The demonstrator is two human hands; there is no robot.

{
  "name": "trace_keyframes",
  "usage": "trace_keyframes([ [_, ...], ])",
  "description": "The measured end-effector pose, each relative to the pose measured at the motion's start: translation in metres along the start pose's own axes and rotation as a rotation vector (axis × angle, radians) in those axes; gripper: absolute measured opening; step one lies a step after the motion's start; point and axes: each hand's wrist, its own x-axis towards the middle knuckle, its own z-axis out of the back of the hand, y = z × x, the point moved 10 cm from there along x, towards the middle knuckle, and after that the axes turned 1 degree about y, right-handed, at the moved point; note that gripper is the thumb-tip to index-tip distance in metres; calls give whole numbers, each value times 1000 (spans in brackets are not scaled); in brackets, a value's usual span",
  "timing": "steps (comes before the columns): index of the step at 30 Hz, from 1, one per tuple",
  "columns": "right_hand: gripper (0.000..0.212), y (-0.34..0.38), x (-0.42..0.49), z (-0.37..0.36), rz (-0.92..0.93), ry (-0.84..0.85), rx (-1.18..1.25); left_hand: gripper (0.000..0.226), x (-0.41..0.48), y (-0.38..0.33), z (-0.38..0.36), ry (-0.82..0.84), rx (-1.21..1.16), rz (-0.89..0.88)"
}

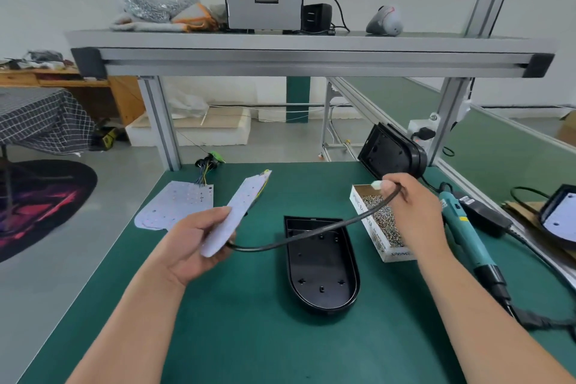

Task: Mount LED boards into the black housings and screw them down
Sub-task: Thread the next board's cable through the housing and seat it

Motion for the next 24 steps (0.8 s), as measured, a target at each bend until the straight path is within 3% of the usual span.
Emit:
trace_keyframes([
  [3,11,7,-10,-16,-35,36,310,17,7,11,-12,-53,-37,-34],
  [8,10,47,-28,-45,126,189,451,35,15,29,-26,-119,-48,-94],
  [11,12,53,-41,-69,127,364,371,35,15,32,-32,-141,-21,-144],
  [14,20,53,-51,-82,136,451,241,21,14,34,-36,-156,-4,-161],
  [21,17,65,-51,-75,155,462,219,27,14,42,-50,-74,31,-134],
  [24,18,72,-50,-69,245,459,79,29,13,43,-54,-49,50,-129],
])
